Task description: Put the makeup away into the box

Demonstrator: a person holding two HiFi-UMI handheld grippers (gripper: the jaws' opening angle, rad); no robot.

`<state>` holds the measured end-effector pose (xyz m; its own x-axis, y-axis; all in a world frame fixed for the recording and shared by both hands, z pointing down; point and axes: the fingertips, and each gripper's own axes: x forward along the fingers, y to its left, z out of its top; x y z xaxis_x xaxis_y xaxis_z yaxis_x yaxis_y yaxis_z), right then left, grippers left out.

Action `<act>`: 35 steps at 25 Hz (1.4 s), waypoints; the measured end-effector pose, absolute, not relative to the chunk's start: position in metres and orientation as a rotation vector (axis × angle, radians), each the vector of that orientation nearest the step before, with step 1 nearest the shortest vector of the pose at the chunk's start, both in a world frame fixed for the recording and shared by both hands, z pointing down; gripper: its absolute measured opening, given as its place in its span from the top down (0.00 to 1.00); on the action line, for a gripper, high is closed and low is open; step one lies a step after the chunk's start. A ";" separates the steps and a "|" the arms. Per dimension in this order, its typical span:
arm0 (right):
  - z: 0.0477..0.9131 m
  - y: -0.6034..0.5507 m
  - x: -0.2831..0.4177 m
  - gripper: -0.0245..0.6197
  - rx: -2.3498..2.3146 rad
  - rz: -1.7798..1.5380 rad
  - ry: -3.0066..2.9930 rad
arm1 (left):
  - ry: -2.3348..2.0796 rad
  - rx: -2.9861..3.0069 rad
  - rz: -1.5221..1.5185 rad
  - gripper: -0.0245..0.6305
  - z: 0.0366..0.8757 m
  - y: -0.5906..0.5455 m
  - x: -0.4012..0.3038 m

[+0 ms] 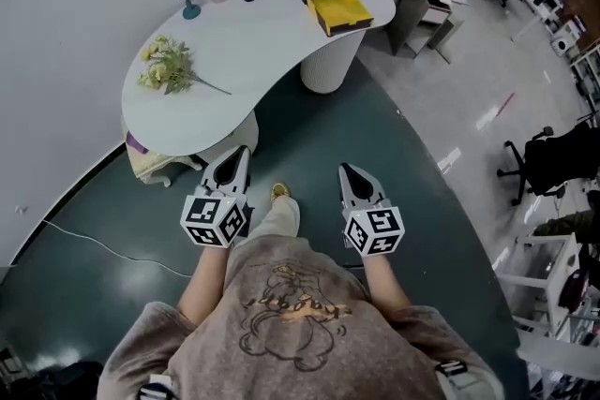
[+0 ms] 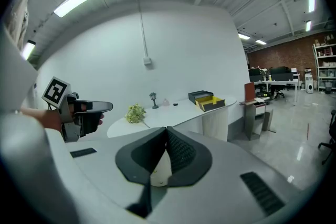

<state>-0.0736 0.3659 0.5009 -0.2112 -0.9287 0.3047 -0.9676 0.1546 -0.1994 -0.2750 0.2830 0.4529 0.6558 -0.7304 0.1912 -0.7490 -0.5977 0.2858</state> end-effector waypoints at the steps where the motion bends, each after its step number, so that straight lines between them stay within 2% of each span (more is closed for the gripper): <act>1: 0.500 0.355 -0.071 0.96 1.889 0.534 -2.306 | -1.178 2.529 0.078 0.93 0.454 0.273 -0.271; 20: 0.488 0.188 -0.038 0.96 1.867 0.544 -2.308 | -1.166 2.512 0.102 0.93 0.449 0.100 -0.233; 35: 0.486 0.134 -0.003 0.96 1.928 0.543 -2.245 | -1.103 2.523 0.113 0.93 0.465 0.028 -0.195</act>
